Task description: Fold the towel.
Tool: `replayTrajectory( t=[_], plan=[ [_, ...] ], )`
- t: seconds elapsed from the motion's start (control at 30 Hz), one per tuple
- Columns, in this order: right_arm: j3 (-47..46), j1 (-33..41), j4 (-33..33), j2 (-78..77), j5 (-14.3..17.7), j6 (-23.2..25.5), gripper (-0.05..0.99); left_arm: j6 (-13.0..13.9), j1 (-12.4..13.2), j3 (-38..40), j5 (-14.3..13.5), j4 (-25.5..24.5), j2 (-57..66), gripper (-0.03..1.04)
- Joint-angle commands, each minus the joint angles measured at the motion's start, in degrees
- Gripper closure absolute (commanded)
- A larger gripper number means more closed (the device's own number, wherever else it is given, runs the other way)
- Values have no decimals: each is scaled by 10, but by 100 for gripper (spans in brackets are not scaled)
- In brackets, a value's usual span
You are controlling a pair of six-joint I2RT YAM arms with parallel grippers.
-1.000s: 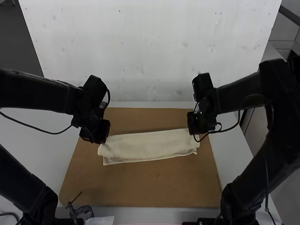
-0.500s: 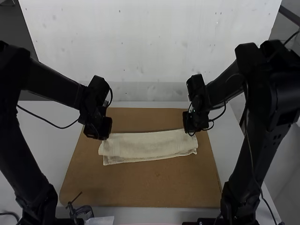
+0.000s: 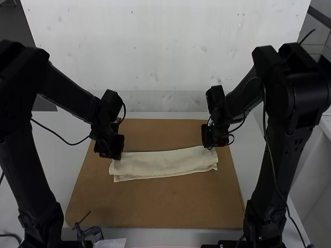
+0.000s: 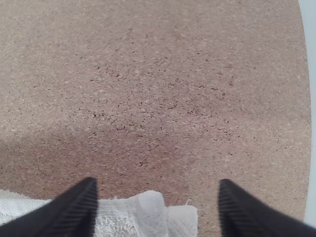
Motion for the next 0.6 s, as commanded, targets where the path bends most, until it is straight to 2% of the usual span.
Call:
replayTrajectory(
  t=[0.0,0.07,0.2,0.3,0.37,0.43,0.57],
  plan=[
    [16,-34,-21,-35,-39,48,8,10,35,36,15,-17,-17,-1],
    [16,-44,-37,-55,-48,59,8,12,54,36,29,-22,-40,0],
    [15,-60,-99,-84,-70,73,8,15,69,26,31,-30,-92,0],
    [18,-67,-154,-82,-85,79,9,17,71,13,31,-31,-130,0],
    [24,-76,-190,-66,-118,83,9,19,70,6,38,-32,-148,0],
    [32,-77,-220,-39,-126,86,9,19,68,1,44,-37,-157,0],
    [21,-75,-187,2,-126,90,9,17,66,-8,44,-37,-172,0]
  ],
)
